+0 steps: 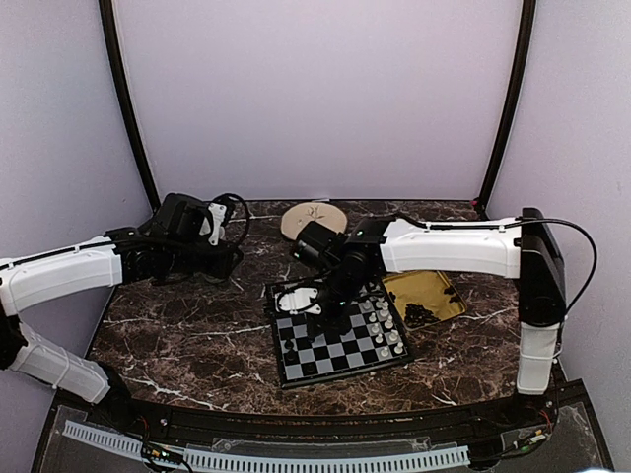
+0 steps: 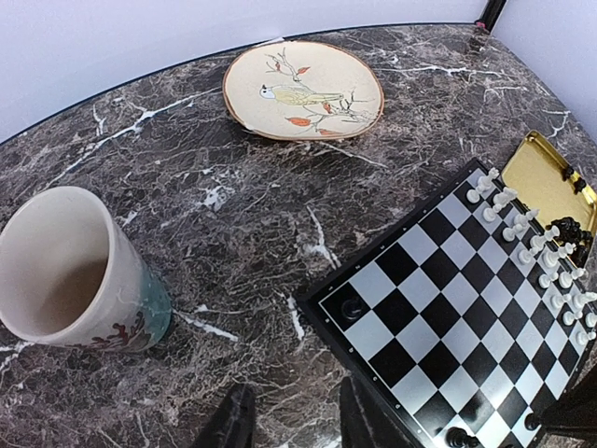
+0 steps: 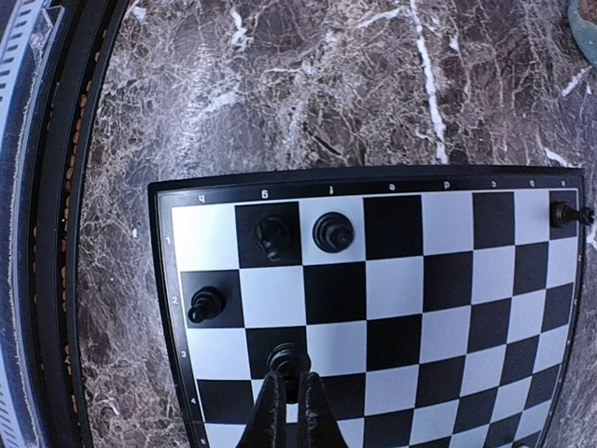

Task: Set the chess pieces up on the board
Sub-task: Place the pawn at b7.

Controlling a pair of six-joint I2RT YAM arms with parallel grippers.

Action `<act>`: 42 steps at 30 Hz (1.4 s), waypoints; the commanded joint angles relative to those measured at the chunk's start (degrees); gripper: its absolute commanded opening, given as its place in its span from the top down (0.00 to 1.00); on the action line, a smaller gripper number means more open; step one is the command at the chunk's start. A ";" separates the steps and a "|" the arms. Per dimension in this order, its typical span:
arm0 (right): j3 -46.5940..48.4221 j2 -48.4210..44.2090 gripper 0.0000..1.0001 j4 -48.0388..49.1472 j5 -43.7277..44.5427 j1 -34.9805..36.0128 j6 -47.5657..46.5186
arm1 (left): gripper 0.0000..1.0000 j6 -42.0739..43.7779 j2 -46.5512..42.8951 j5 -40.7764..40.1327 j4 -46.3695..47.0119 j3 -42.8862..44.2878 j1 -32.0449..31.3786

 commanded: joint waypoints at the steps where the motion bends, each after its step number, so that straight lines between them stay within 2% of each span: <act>1: 2.51 2.37 1.00 0.45 0.17 1.80 0.25 | 0.67 -0.98 -2.23 -1.08 -0.71 -0.85 0.44; 19: 2.11 5.99 1.00 0.99 -0.62 3.56 0.90 | 0.67 -1.39 -1.86 -0.19 0.26 -1.08 0.52; 36: 2.85 9.00 1.00 2.31 2.63 3.85 1.81 | 0.67 -1.65 -2.26 -0.06 0.60 -2.39 0.50; 42: 2.81 9.35 0.95 2.89 3.51 3.88 2.17 | 0.67 -1.82 -2.00 0.25 0.99 -2.56 0.53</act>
